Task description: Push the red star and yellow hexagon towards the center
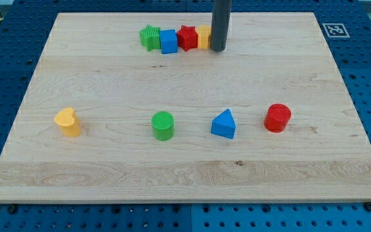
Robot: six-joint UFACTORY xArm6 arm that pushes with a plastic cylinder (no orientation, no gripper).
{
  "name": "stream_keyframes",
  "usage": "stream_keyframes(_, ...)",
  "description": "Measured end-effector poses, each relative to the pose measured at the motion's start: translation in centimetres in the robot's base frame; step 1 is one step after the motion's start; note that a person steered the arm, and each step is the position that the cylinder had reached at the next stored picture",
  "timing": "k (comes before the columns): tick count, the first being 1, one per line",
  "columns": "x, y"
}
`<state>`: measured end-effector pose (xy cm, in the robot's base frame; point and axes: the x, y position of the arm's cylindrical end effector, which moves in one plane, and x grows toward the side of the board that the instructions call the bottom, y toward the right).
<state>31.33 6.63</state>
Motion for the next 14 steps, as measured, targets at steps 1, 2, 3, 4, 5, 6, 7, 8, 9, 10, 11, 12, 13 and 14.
stream_keyframes(1,1.1,1.1)
stream_keyframes(2,0.2,2.9)
stream_keyframes(3,-3.0,3.2)
stream_keyframes(4,-6.4,3.2)
stream_keyframes(5,-8.5,2.6)
stream_keyframes(6,-9.0,0.7)
stream_keyframes(7,-9.1,-1.2)
stream_keyframes(8,-9.1,-3.1)
stream_keyframes(9,-9.2,-4.4)
stream_keyframes(10,-9.4,-5.1)
stream_keyframes(11,-9.2,-5.1)
stream_keyframes(12,-8.4,-5.1)
stream_keyframes(13,-7.4,-5.1)
stream_keyframes(14,-6.8,-5.1)
